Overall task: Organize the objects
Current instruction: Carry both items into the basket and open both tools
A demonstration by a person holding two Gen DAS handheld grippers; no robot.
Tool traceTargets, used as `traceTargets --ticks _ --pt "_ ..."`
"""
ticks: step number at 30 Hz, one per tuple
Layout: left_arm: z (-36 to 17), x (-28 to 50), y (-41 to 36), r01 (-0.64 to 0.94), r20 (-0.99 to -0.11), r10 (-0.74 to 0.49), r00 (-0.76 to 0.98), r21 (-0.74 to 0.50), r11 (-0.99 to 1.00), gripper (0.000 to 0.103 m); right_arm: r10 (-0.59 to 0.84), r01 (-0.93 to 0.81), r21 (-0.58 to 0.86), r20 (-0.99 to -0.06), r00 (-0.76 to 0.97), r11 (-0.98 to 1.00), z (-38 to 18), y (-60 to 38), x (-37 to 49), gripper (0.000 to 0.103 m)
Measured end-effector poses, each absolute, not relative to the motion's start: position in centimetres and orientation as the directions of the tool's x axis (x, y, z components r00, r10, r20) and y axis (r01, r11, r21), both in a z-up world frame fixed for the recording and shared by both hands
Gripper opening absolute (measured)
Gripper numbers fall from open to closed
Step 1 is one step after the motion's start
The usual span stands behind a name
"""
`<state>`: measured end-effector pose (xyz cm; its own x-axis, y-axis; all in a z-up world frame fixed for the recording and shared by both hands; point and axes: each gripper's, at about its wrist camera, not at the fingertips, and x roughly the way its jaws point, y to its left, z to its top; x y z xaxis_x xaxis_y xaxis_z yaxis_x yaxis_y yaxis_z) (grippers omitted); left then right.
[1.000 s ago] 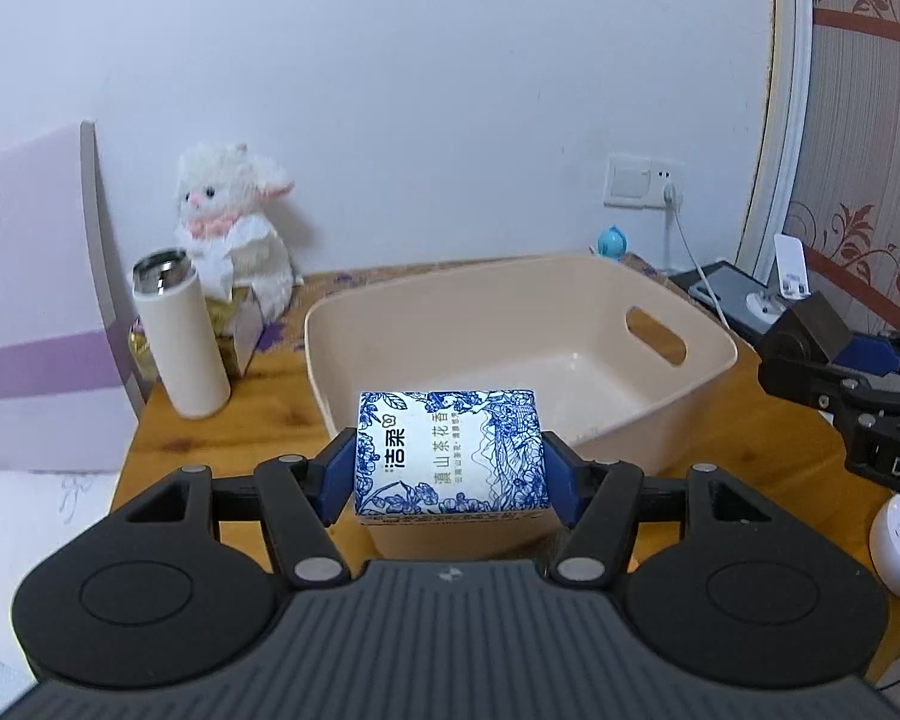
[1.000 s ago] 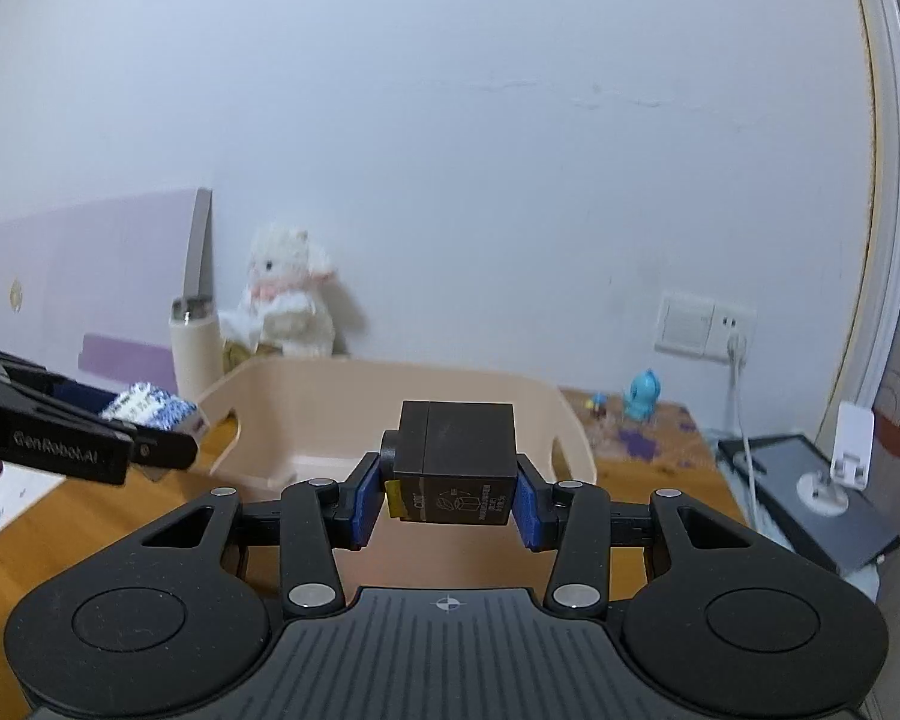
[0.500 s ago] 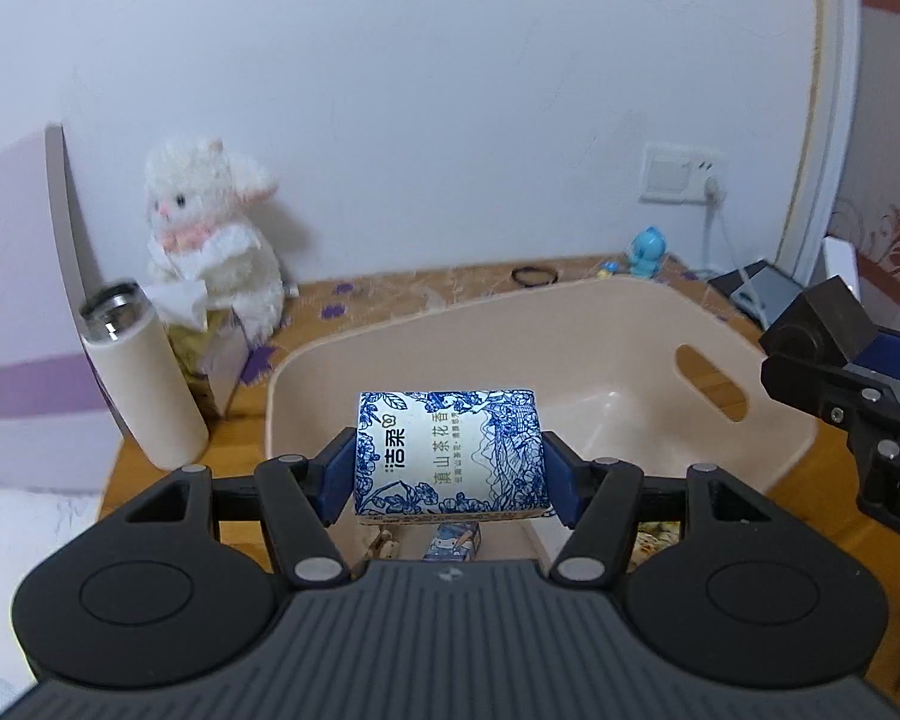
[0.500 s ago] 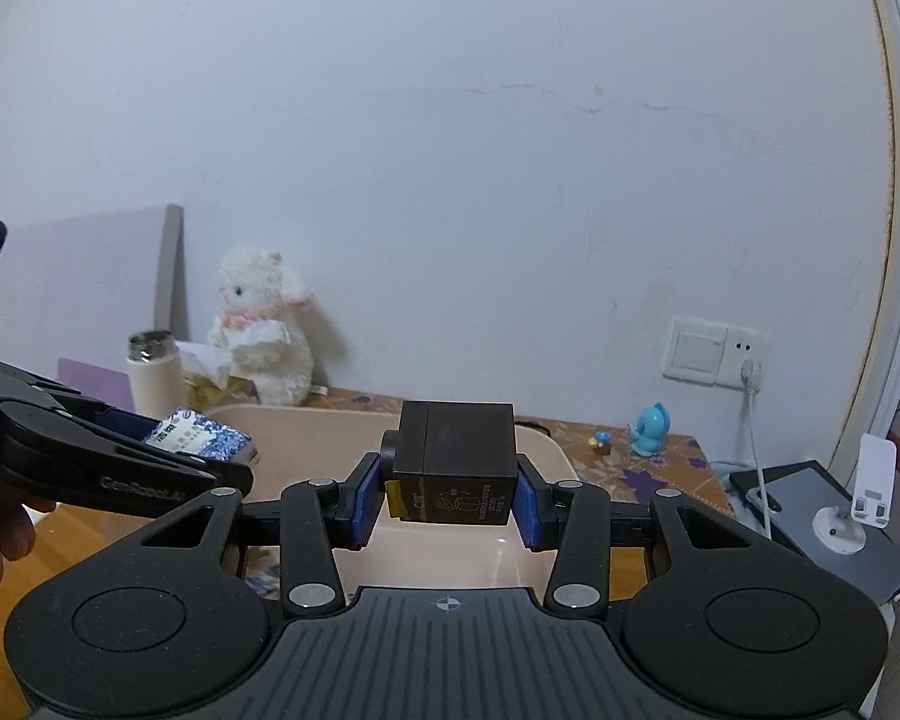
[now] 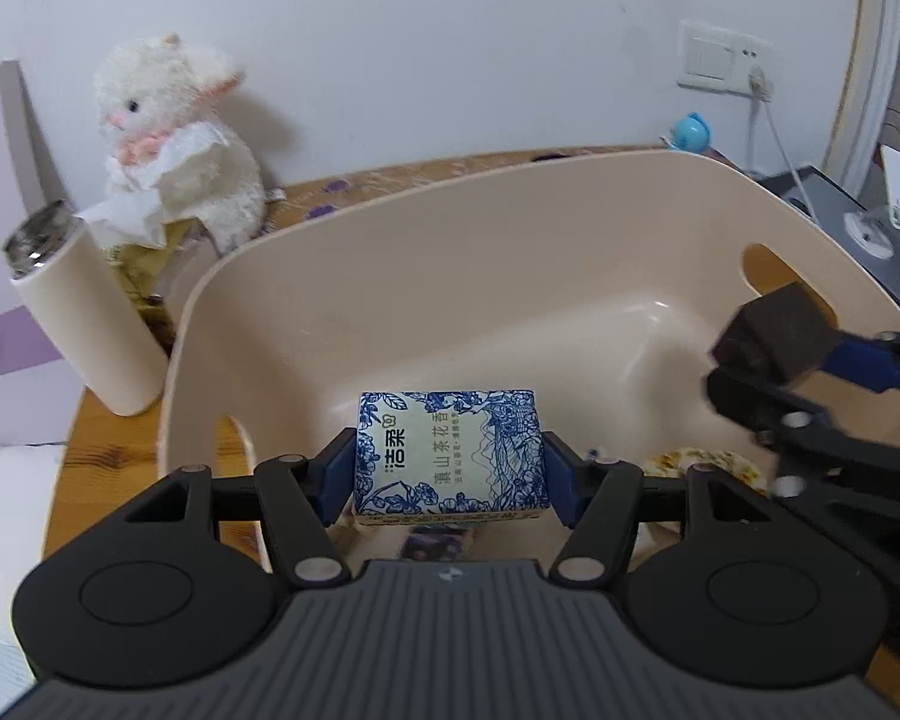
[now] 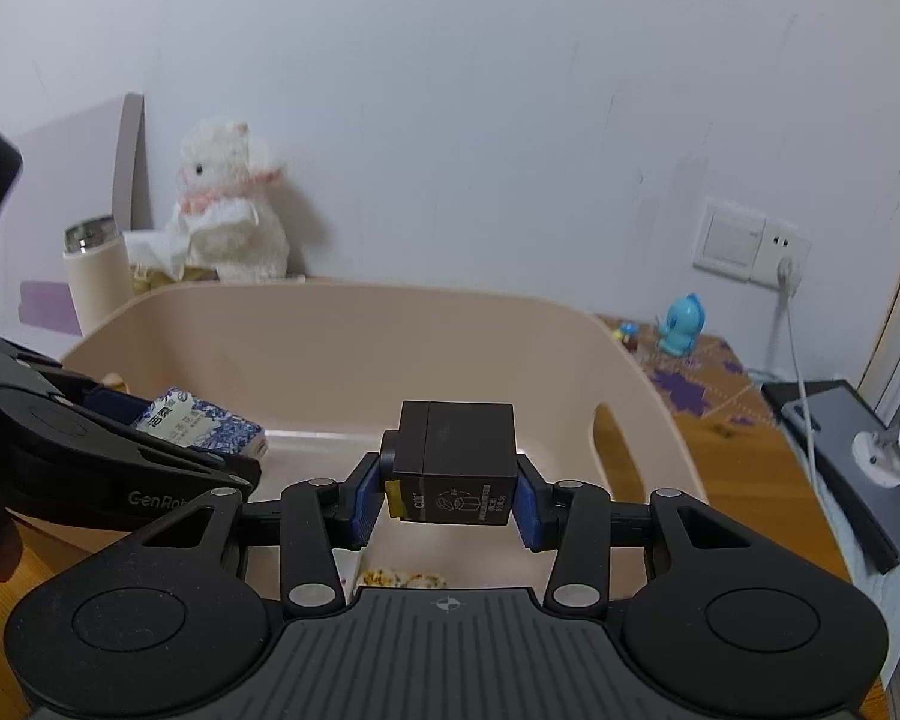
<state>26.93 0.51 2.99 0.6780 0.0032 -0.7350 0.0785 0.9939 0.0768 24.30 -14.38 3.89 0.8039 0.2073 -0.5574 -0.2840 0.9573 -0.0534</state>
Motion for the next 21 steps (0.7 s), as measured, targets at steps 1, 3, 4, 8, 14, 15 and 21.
traceTargets --ticks 1,3,4,8,14,15,21 --pt "3.0 26.9 0.5 0.079 -0.737 0.002 0.676 0.075 0.994 0.065 0.209 -0.286 -0.051 -0.564 0.799 0.957 3.7 -14.4 24.4 0.042" --pt "3.0 26.9 0.5 0.076 -0.733 0.002 0.680 0.073 0.994 0.066 0.211 -0.280 -0.039 -0.560 0.801 0.959 3.5 -14.8 24.2 0.051" --pt "3.1 26.7 0.6 0.074 -0.729 0.000 0.684 0.070 0.995 0.066 0.215 -0.278 -0.030 -0.554 0.804 0.960 3.6 -15.1 24.0 0.051" --pt "4.3 25.7 0.8 0.075 -0.699 -0.012 0.715 0.060 0.995 0.069 0.221 -0.264 -0.009 -0.522 0.824 0.964 4.8 -16.1 23.1 0.061" --pt "6.7 23.3 0.7 0.072 -0.647 -0.014 0.762 0.063 0.995 0.078 0.217 -0.253 -0.010 -0.480 0.850 0.967 6.9 -17.0 20.6 0.070" --pt "7.0 22.8 0.7 0.072 -0.641 -0.015 0.768 0.062 0.995 0.079 0.219 -0.254 -0.010 -0.475 0.852 0.967 7.2 -17.1 20.1 0.071" --pt "8.5 19.9 1.1 0.068 -0.622 -0.019 0.782 0.055 0.996 0.081 0.227 -0.264 -0.025 -0.443 0.868 0.964 8.9 -17.5 16.8 0.075"
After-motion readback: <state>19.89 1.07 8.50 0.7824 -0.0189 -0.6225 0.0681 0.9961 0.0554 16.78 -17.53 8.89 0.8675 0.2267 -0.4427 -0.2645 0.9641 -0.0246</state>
